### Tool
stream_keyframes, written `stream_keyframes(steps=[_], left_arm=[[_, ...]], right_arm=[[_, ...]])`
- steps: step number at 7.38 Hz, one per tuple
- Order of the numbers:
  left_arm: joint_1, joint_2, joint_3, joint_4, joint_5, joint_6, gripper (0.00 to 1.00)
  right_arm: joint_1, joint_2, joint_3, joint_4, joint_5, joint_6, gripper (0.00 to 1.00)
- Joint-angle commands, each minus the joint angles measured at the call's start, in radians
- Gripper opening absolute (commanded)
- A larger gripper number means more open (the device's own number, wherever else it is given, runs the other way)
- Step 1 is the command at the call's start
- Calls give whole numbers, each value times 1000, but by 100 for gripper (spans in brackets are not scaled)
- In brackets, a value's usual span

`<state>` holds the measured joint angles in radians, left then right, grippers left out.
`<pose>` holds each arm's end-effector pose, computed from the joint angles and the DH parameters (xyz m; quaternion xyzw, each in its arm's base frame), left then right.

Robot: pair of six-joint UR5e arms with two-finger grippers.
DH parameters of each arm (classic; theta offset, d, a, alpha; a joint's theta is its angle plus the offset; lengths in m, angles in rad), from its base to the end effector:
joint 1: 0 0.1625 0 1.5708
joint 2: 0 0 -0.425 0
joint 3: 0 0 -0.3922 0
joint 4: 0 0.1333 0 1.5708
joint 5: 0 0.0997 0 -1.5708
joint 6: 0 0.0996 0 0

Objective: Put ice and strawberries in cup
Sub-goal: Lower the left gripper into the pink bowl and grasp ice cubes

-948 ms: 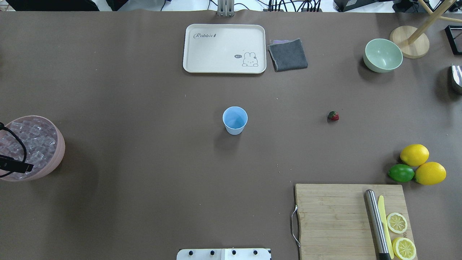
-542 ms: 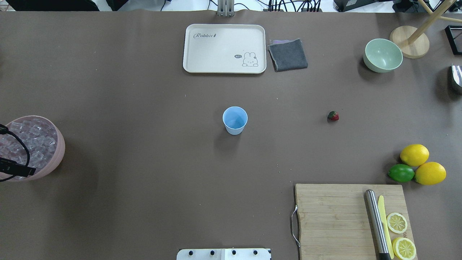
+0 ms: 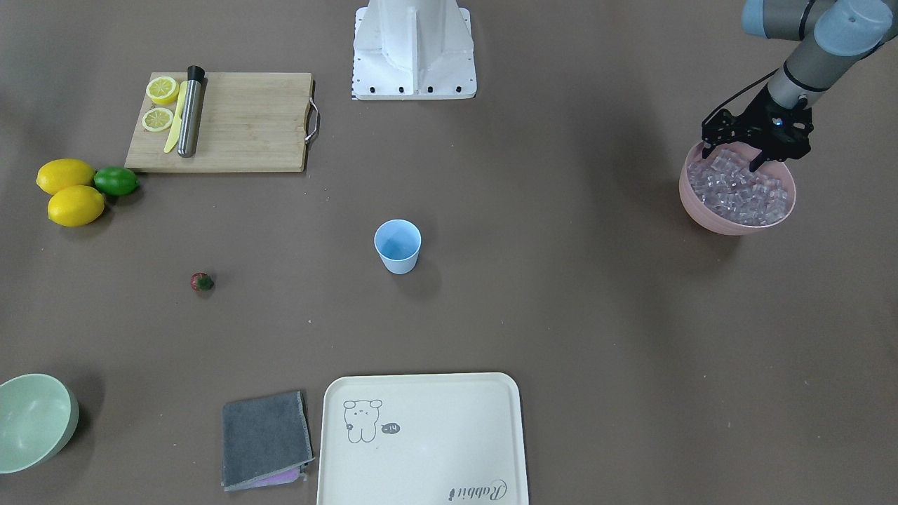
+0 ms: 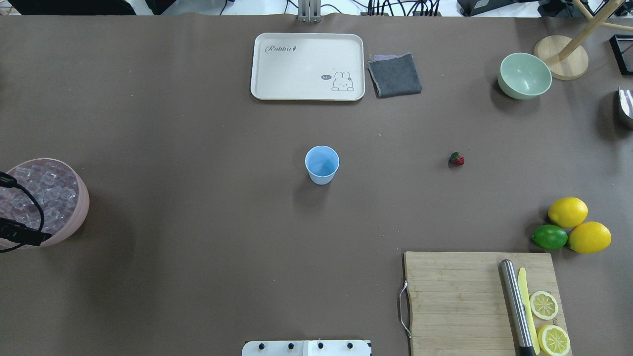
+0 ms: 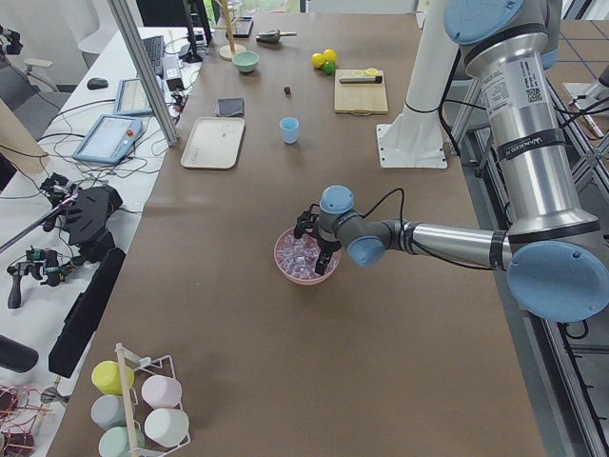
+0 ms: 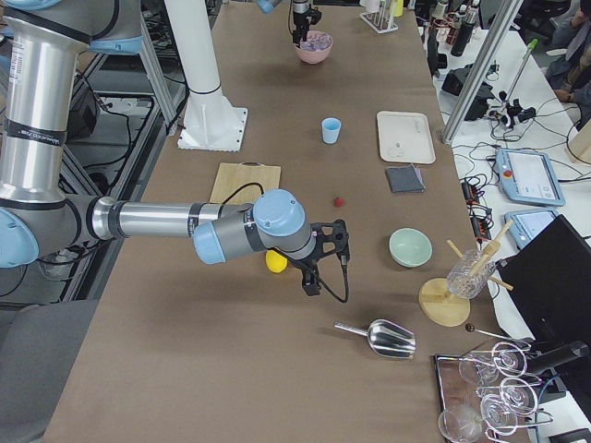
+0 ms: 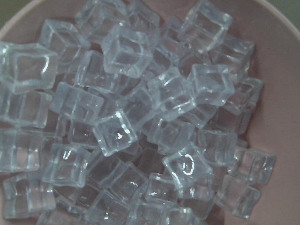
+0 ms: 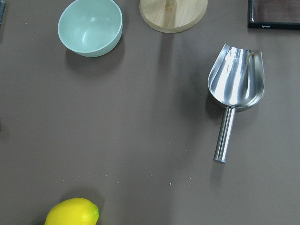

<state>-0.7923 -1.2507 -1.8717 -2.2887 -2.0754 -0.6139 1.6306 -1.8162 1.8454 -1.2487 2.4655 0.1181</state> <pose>0.2138 -0.3380 0.5761 0.1039 0.3925 0.1600 0.8997 0.0796 -0.3998 0.5875 0.1451 -0.4303 0.0036 0.8909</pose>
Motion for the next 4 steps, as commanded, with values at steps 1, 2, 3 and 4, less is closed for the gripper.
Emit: stream_keyframes(steps=[1, 2, 3, 4], left_arm=[[-1, 2, 6, 0, 0, 78, 72], [-2, -1, 6, 0, -2, 79, 51], [-5, -1, 5, 0, -9, 79, 32], [-10, -1, 3, 0, -12, 79, 17]], right_arm=[[0, 0, 0, 0, 0, 0, 100], [0, 2, 0, 2, 0, 0, 100], [0, 2, 0, 0, 0, 0, 100], [0, 2, 0, 0, 0, 0, 100]])
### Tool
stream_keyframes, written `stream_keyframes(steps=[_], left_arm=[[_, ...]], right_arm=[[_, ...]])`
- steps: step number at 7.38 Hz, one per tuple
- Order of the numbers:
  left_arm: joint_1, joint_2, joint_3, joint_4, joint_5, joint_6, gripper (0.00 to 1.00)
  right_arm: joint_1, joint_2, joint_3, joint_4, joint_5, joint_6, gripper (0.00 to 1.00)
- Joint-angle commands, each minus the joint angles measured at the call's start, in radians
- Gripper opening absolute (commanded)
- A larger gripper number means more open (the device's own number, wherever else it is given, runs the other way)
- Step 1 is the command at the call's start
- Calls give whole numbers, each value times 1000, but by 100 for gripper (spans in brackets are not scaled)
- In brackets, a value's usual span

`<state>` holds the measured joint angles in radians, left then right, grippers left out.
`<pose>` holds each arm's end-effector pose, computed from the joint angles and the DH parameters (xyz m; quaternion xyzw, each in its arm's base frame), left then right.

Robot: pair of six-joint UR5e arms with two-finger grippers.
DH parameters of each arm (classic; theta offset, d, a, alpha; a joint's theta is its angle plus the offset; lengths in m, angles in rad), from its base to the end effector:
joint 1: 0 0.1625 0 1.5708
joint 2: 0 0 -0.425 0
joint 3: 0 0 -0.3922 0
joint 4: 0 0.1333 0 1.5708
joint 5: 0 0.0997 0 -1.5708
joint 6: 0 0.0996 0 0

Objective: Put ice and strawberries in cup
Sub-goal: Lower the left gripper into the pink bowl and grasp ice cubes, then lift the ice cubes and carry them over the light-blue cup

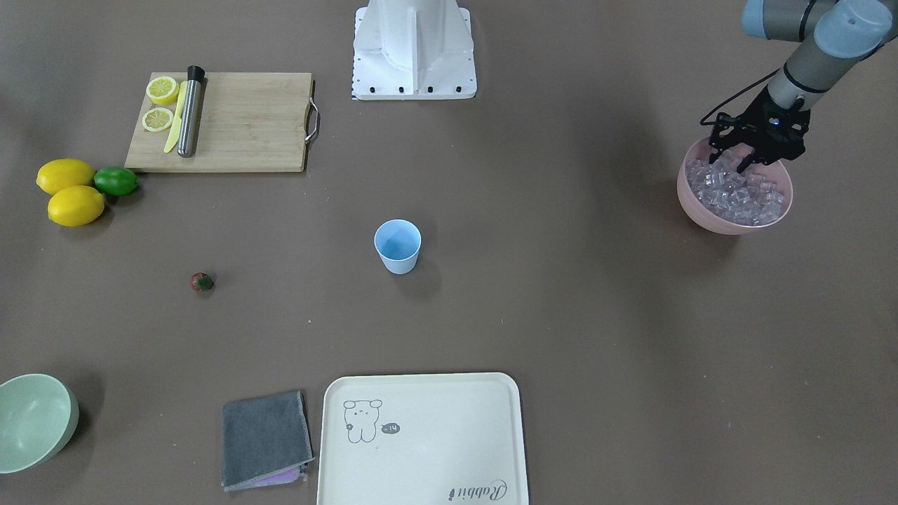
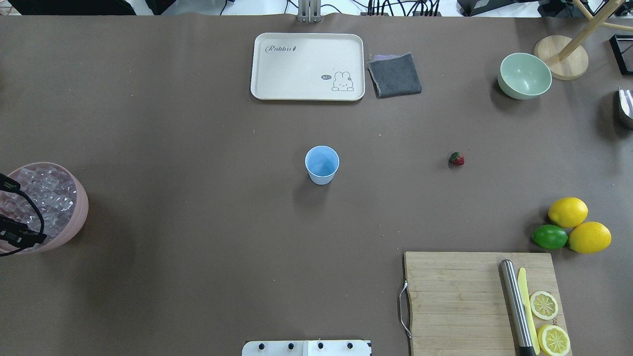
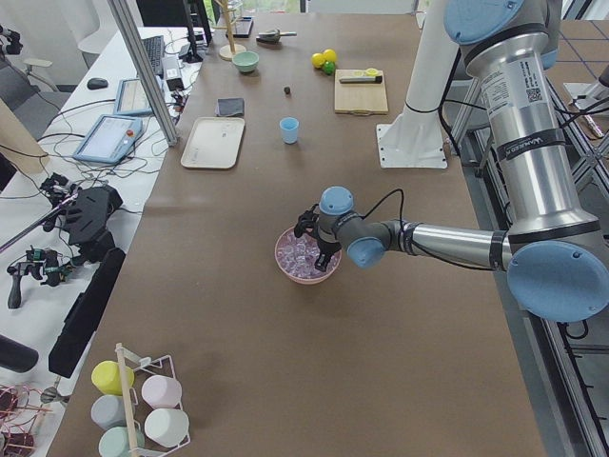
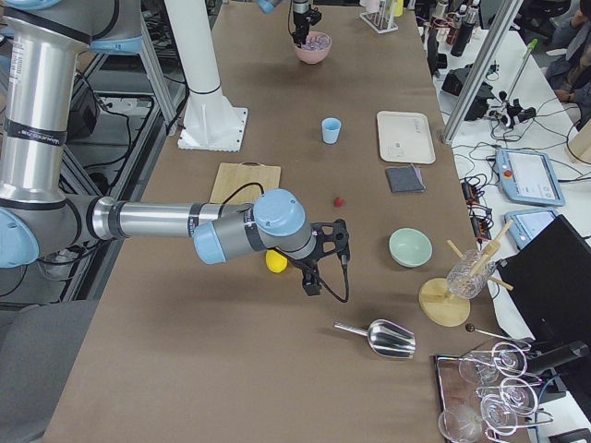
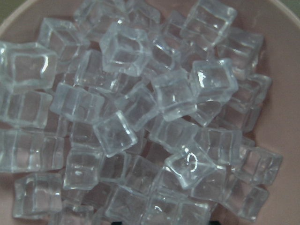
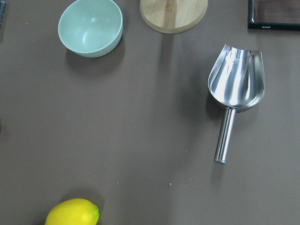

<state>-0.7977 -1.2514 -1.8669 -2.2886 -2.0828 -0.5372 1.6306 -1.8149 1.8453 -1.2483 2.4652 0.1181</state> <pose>0.2124 -0.3387 0.5780 0.1160 0.3894 0.1926 0.8932 0.0797 -0.4004 0.5870 0.1458 -0.4302 0.0032 0.8909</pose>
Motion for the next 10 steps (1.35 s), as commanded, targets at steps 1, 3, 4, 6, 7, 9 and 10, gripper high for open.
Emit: stream_keyframes(steps=[1, 3, 4, 6, 7, 9, 10], left_arm=[[-8, 1, -5, 0, -8, 2, 5], [-23, -2, -9, 0, -32, 9, 0], [-52, -8, -9, 0, -71, 10, 0], [-118, -11, -11, 3, -118, 31, 0], [-153, -14, -11, 3, -153, 31, 0], [-239, -54, -12, 8, -245, 31, 0], [-280, -95, -9, 15, -291, 29, 0]], right_arm=[[0, 0, 0, 0, 1, 0, 100], [0, 0, 0, 0, 1, 2, 100], [0, 0, 0, 0, 1, 2, 100], [0, 2, 0, 0, 3, 2, 100], [0, 3, 0, 0, 3, 2, 100], [0, 3, 0, 0, 3, 2, 100], [0, 5, 0, 0, 3, 2, 100]])
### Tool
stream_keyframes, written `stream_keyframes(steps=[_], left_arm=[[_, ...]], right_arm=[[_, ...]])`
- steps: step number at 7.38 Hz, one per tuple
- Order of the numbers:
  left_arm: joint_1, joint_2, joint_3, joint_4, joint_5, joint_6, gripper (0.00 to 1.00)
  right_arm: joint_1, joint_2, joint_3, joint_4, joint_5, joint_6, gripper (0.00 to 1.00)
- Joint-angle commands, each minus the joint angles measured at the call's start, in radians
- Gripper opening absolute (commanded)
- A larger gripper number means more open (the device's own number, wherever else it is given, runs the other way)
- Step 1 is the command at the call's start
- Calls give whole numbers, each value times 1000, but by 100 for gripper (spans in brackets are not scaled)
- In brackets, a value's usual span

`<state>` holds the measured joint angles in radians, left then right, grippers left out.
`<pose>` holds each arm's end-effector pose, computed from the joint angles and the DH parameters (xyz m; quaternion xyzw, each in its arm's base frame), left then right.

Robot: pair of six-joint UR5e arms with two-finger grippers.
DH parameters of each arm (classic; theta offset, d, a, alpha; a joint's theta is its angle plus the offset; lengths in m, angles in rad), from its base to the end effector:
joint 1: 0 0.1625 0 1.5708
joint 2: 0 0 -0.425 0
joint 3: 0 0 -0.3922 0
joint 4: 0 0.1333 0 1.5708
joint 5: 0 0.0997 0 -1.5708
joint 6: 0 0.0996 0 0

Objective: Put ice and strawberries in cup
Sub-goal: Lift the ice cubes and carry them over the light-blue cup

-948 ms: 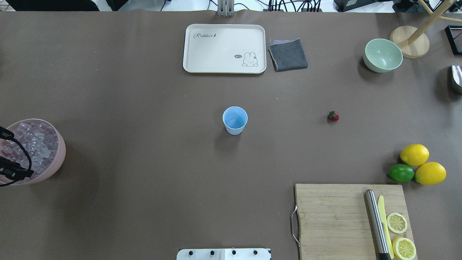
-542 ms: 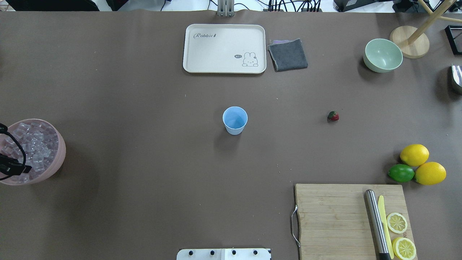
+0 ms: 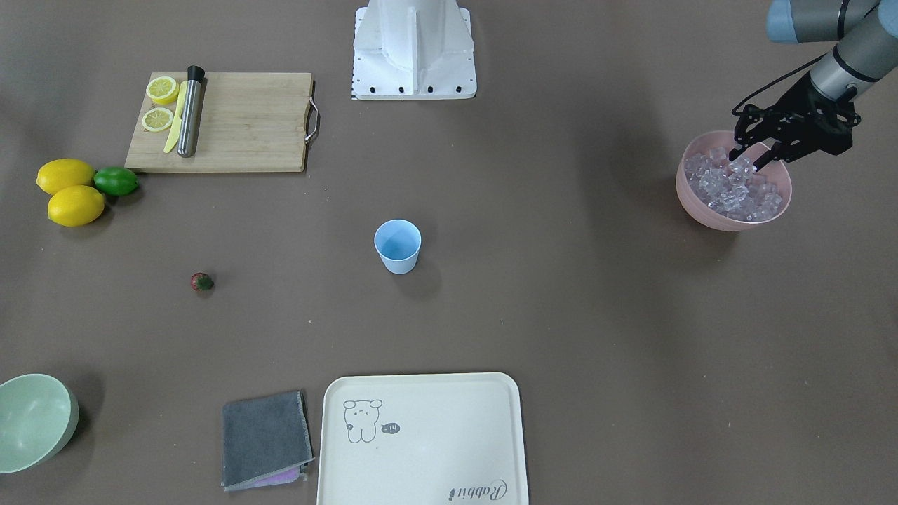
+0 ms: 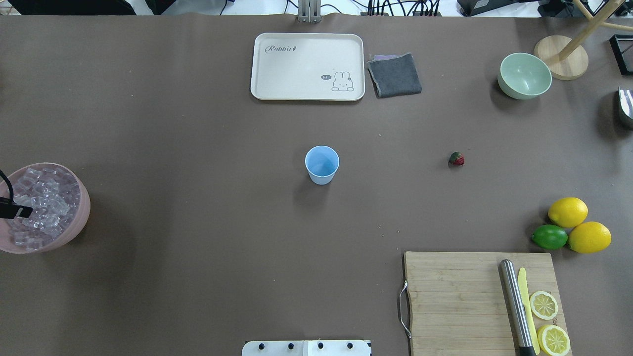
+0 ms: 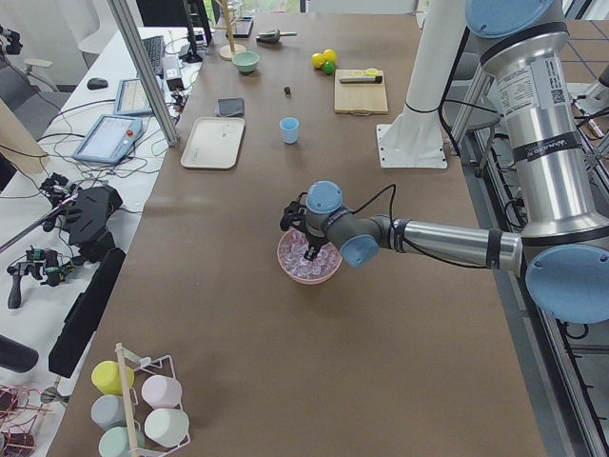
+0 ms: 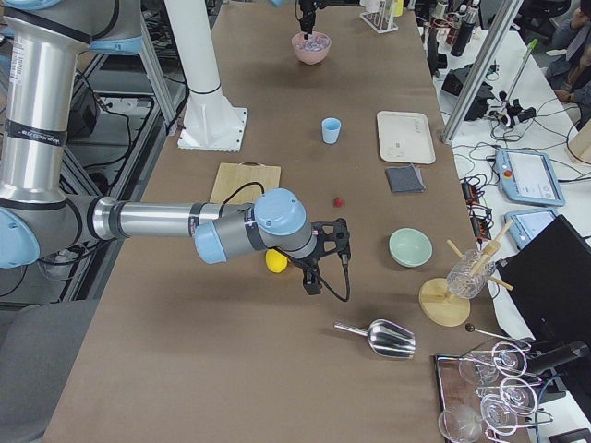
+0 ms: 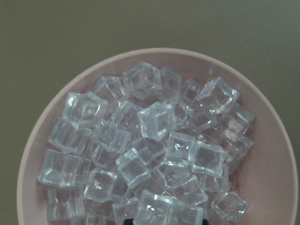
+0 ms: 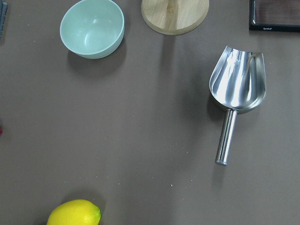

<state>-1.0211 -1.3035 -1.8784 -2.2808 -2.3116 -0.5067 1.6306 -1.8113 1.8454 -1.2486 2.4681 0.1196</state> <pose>0.1540 -0.3779 0.5424 0.1253 0.4631 0.1513 0.8643 0.0796 -0.4018 0.5853 0.1468 -0.4315 0.0029 0.8901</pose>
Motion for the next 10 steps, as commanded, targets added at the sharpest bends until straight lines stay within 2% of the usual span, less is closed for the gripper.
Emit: stream_keyframes(steps=[1, 2, 4, 7, 10], left_arm=[[-85, -98, 1, 48, -102, -16, 0], [-103, -162, 2, 107, -117, -32, 0], [-96, -274, 2, 130, -121, -244, 0], [28, -469, 15, 135, -103, -539, 0], [195, -653, 76, 138, 68, -728, 0]], right_arm=[[0, 1, 0, 0, 0, 2, 100], [0, 1, 0, 0, 0, 0, 100], [0, -3, 2, 2, 0, 0, 100], [0, -3, 2, 2, 0, 0, 100], [1, -2, 2, 2, 0, 0, 100]])
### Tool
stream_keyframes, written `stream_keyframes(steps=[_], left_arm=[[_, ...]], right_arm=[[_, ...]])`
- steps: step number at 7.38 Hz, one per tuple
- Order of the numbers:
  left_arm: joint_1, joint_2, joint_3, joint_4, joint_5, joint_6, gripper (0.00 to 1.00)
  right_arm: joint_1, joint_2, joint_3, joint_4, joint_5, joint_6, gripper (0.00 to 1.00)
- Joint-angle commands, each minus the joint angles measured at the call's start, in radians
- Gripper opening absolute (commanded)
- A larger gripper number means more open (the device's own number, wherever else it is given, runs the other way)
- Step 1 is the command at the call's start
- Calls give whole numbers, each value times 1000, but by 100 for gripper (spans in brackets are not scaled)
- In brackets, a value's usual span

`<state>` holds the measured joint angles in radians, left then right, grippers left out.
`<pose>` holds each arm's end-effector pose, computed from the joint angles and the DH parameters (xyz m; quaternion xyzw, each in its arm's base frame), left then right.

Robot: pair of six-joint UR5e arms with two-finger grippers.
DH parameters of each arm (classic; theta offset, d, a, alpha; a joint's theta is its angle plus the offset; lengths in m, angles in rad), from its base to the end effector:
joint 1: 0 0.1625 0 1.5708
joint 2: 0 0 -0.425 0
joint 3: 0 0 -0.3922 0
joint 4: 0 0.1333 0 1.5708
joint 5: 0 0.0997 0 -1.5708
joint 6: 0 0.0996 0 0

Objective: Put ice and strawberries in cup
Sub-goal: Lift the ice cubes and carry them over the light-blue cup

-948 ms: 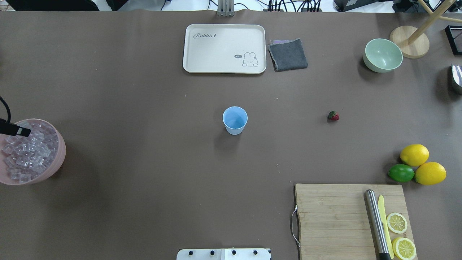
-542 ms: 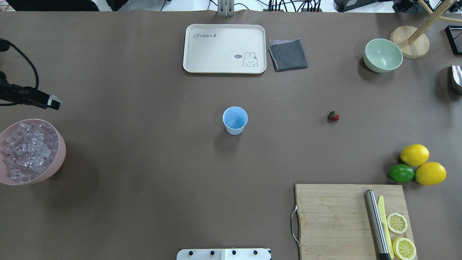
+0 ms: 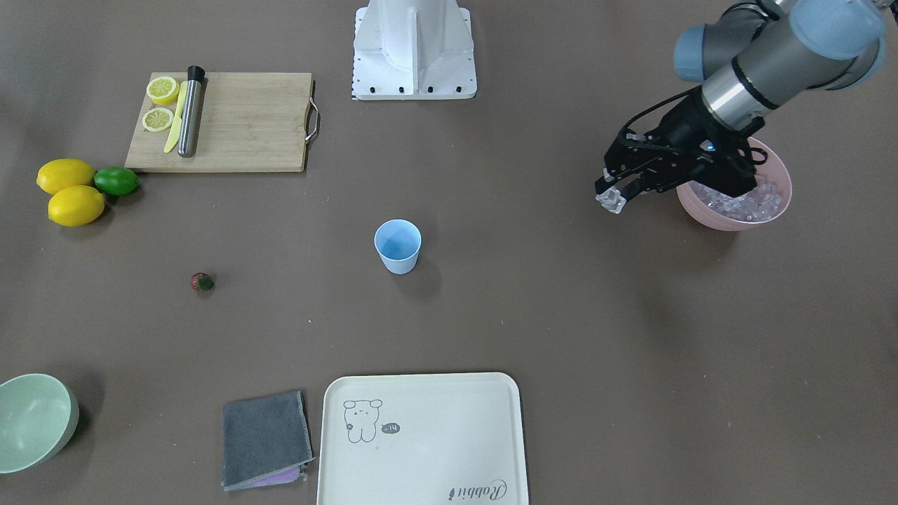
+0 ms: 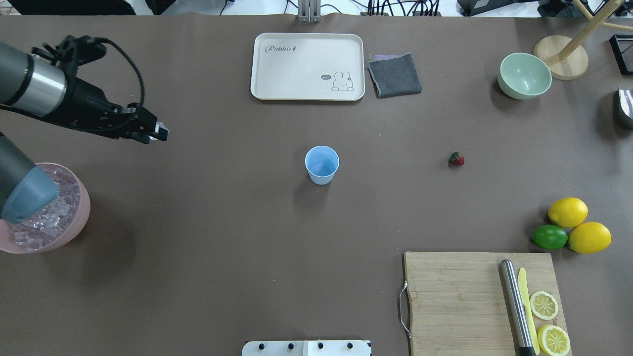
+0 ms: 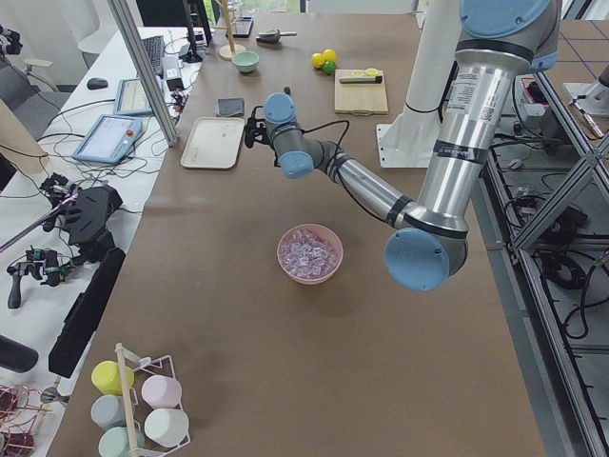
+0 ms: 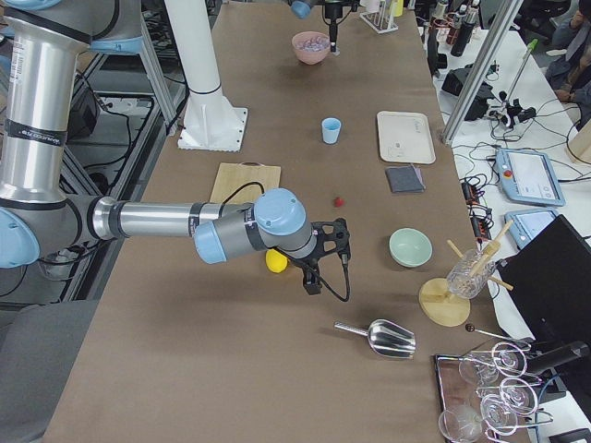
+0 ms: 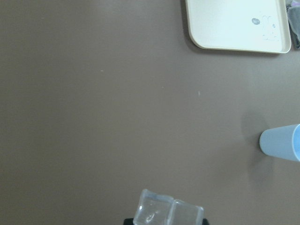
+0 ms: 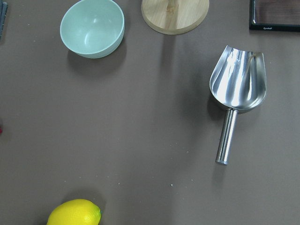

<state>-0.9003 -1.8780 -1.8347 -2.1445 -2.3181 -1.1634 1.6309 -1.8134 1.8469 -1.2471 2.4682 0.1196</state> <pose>0.3004 -0.4844 0.2950 0.0632 0.5869 0.0008 0.8072 0.0797 -0.4009 0.5853 0.1473 -0.4315 0.0028 0.8900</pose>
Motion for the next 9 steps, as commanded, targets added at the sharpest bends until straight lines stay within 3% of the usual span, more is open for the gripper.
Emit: stream_keyframes(steps=[1, 3, 5, 9], left_arm=[[124, -146, 75, 2, 132, -108, 0], [205, -272, 175, 2, 253, -177, 0], [238, -323, 205, 11, 301, -214, 0], [374, -441, 276, 9, 526, -269, 0]], right_arm=[[0, -1, 0, 0, 0, 0, 100], [0, 0, 0, 0, 0, 0, 100], [0, 3, 0, 0, -2, 0, 100], [-5, 6, 0, 0, -3, -2, 100]])
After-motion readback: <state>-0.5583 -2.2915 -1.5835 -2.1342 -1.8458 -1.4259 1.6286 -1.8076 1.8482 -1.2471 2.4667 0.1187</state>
